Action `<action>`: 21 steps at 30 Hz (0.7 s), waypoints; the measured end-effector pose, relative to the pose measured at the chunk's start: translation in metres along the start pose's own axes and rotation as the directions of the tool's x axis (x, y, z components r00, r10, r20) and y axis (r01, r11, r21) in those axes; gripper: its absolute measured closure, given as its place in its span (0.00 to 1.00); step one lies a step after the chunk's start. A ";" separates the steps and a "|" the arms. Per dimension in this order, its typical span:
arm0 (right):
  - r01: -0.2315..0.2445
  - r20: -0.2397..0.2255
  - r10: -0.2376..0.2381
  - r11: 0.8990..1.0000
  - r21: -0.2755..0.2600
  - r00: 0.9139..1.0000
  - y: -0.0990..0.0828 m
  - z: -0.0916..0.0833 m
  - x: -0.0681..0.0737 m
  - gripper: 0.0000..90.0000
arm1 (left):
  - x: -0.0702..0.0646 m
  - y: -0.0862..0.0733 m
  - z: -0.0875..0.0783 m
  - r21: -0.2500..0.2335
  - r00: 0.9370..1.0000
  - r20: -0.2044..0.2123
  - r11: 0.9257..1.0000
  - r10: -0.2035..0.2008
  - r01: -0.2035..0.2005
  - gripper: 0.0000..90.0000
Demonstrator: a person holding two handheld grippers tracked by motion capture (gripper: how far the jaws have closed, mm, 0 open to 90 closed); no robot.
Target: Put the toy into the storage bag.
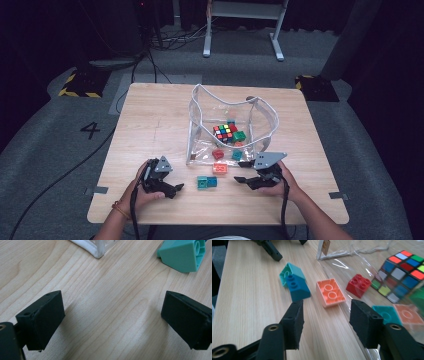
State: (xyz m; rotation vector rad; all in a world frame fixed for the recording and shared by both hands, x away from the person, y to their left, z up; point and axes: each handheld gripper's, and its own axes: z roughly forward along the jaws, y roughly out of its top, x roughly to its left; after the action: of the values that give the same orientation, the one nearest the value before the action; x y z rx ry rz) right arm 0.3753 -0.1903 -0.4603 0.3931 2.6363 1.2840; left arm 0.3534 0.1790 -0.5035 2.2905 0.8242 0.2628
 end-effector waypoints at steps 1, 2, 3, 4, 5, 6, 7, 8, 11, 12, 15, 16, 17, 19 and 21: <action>0.034 -0.011 -0.034 0.999 -0.017 0.999 0.001 0.006 -0.003 0.52 | 0.000 0.000 0.000 0.002 1.000 0.000 1.000 0.001 -0.001 0.06; 0.034 -0.008 -0.034 0.999 -0.016 0.999 0.002 0.011 -0.002 0.52 | 0.000 0.000 0.000 0.000 1.000 0.000 1.000 0.000 0.000 0.06; 0.044 -0.009 -0.044 0.999 -0.007 0.999 0.003 0.015 -0.003 0.52 | 0.000 0.000 0.000 0.000 1.000 0.000 1.000 0.000 0.000 0.06; 0.032 -0.014 -0.032 0.999 0.008 0.999 0.004 0.019 -0.002 0.52 | 0.000 0.000 0.000 0.000 1.000 0.001 1.000 0.000 0.000 0.06; 0.028 -0.007 -0.028 1.000 0.014 1.000 0.005 0.023 -0.002 0.52 | 0.000 0.000 0.000 -0.002 1.000 -0.003 1.000 0.001 -0.001 0.06; 0.036 0.004 -0.036 0.999 0.012 0.999 0.005 0.027 -0.003 0.52 | 0.000 0.000 0.000 -0.002 1.000 0.000 1.000 -0.001 0.001 0.06; 0.030 0.003 -0.030 1.000 0.000 1.000 0.006 0.031 -0.004 0.51 | 0.000 0.000 0.000 -0.002 1.000 -0.002 1.000 0.001 -0.001 0.06; 0.021 0.000 -0.021 1.000 -0.003 1.000 0.006 0.034 -0.005 0.49 | 0.000 0.000 0.000 -0.002 1.000 -0.001 1.000 0.000 0.000 0.06; -0.013 0.004 0.012 1.000 0.016 1.000 0.006 0.042 -0.007 0.46 | 0.000 0.000 0.000 -0.002 1.000 -0.001 1.000 0.000 0.000 0.06; -0.005 0.008 0.005 1.000 0.015 1.000 0.006 0.044 -0.008 0.44 | 0.000 0.000 0.000 -0.001 1.000 -0.001 1.000 0.000 0.000 0.06; -0.020 0.004 0.020 1.000 0.018 1.000 0.006 0.050 -0.010 0.44 | 0.000 0.000 0.000 -0.002 1.000 -0.001 1.000 0.000 0.000 0.06; -0.018 0.009 0.018 1.000 0.021 1.000 0.007 0.052 -0.010 0.43 | 0.000 0.000 0.000 -0.002 1.000 -0.001 1.000 0.000 0.000 0.06; -0.004 0.016 0.004 1.000 0.020 1.000 0.007 0.054 -0.011 0.43 | 0.000 0.000 0.000 -0.002 1.000 -0.001 1.000 0.000 0.000 0.06; -0.034 0.000 0.034 0.999 0.008 0.999 0.008 0.056 -0.012 0.44 | 0.000 0.000 0.000 -0.001 1.000 -0.002 1.000 0.001 -0.001 0.06; -0.030 0.014 0.030 1.000 0.004 0.999 0.009 0.059 -0.012 0.45 | 0.000 0.000 0.000 -0.002 1.000 0.001 1.000 -0.001 0.001 0.06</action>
State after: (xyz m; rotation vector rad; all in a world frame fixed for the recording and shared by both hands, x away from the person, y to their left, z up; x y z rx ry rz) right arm 0.4046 -0.1456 -0.4885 0.4419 2.6321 1.2795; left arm 0.3533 0.1788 -0.5037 2.2874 0.8246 0.2617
